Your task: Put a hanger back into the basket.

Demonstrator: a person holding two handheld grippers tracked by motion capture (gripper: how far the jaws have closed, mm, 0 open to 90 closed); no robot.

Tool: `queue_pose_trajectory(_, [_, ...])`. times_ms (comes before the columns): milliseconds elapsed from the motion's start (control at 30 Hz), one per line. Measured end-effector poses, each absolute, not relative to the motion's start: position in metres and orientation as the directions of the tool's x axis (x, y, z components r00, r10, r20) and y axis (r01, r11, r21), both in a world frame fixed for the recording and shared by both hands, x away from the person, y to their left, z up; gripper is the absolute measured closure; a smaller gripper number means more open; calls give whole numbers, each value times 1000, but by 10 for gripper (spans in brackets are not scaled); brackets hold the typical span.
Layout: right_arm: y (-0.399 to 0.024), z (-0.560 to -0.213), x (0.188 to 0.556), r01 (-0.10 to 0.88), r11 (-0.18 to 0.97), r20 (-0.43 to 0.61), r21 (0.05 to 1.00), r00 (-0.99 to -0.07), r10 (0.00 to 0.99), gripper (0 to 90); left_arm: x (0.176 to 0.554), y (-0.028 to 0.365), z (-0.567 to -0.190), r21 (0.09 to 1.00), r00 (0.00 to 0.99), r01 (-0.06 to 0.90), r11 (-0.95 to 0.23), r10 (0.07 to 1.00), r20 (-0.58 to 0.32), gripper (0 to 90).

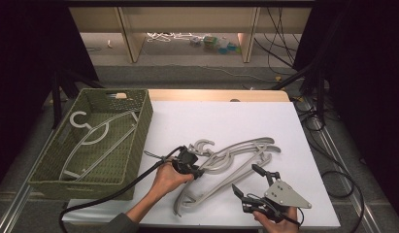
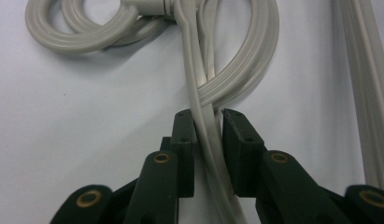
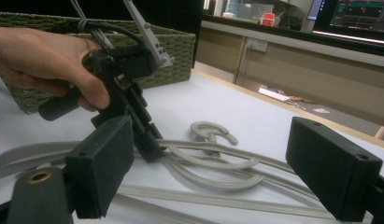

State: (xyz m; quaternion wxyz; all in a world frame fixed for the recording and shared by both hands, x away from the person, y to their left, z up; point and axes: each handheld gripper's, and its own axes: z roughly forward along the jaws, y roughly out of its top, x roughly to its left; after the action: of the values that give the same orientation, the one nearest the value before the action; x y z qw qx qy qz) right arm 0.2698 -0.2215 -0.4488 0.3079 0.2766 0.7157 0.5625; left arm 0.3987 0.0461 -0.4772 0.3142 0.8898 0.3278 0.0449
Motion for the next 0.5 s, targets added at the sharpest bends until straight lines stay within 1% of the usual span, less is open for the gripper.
queue_pose_trajectory(33, [-222, -449, 270, 45, 216, -134, 975, -657, 742, 161, 398, 46, -477, 589, 781, 554, -588, 612, -124, 753])
queue_pose_trajectory(67, [-222, -449, 271, 39, 213, -135, 976, -659, 740, 161, 399, 48, -476, 570, 799, 535, -623, 592, -103, 753])
queue_pose_trajectory(133, [-222, -449, 270, 41, 215, -136, 976, -658, 740, 161, 398, 47, -475, 573, 798, 537, -619, 594, -107, 753])
queue_pose_trajectory(200, [-222, -449, 270, 46, 213, -131, 976, -659, 741, 162, 396, 45, -476, 596, 782, 548, -587, 613, -115, 756])
queue_pose_trajectory(267, [-222, -449, 271, 36, 219, -142, 975, -661, 737, 162, 398, 48, -471, 578, 801, 527, -623, 591, -93, 763])
queue_pose_trajectory(333, [-222, -449, 271, 37, 215, -138, 976, -659, 739, 162, 396, 48, -468, 608, 788, 532, -589, 608, -100, 774])
queue_pose_trajectory(400, [-223, -449, 271, 35, 219, -141, 975, -663, 735, 162, 397, 51, -462, 608, 796, 523, -597, 597, -98, 786])
queue_pose_trajectory(433, [-223, -449, 270, 39, 218, -139, 975, -660, 738, 162, 395, 49, -462, 640, 768, 545, -541, 630, -121, 790])
queue_pose_trajectory(500, [-222, -449, 270, 40, 214, -135, 976, -659, 740, 162, 394, 50, -459, 655, 770, 537, -532, 626, -122, 794])
